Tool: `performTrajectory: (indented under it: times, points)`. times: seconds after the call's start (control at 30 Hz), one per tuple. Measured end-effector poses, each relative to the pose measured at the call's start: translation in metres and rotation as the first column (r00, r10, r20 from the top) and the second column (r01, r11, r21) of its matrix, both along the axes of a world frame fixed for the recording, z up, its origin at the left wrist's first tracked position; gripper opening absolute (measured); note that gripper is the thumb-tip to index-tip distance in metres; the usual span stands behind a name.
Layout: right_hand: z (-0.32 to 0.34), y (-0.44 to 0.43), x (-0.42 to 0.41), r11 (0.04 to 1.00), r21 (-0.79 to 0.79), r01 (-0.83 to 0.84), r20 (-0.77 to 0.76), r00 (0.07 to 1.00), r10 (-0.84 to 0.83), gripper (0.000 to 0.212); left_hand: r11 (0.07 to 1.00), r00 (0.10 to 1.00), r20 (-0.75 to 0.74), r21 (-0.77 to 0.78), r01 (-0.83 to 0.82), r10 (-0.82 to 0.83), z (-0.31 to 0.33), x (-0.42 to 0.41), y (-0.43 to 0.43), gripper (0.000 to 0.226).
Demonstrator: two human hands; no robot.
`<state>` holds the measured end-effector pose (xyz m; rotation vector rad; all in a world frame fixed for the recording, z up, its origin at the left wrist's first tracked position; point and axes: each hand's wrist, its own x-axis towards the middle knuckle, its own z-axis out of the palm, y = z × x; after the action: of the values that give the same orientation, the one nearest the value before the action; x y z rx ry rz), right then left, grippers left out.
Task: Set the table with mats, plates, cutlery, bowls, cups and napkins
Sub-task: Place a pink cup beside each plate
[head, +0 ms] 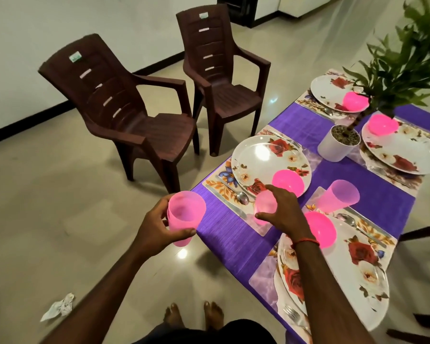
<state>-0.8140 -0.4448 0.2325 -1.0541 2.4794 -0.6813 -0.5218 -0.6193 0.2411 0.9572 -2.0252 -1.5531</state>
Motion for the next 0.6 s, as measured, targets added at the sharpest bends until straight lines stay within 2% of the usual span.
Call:
performTrajectory:
  times: [0.3, 0.43, 0.5, 0.6]
  points:
    - [-0.004, 0.004, 0.002, 0.999, 0.036, -0.034, 0.052, 0.998, 0.032, 0.101, 0.999, 0.999, 0.017, -0.011, 0.042, -0.042, -0.007, -0.012, -0.014, 0.092]
    - [-0.002, 0.002, -0.004, 0.994, 0.103, -0.044, -0.062, 0.997, 0.051, 0.109, 0.998, 0.998, 0.02, -0.019, 0.055, -0.055, -0.005, -0.017, -0.016, 0.09]
    - [0.003, -0.004, -0.005, 0.997, 0.069, -0.046, -0.143, 0.988, 0.055, 0.104, 0.998, 0.998, 0.035, -0.03, 0.057, -0.056, -0.003, -0.02, -0.018, 0.09]
    - [0.02, -0.033, 0.005, 0.992, -0.091, -0.084, -0.178, 0.982, 0.066, 0.087, 0.999, 0.999, 0.034, -0.045, 0.028, -0.026, 0.0, -0.016, -0.024, 0.088]
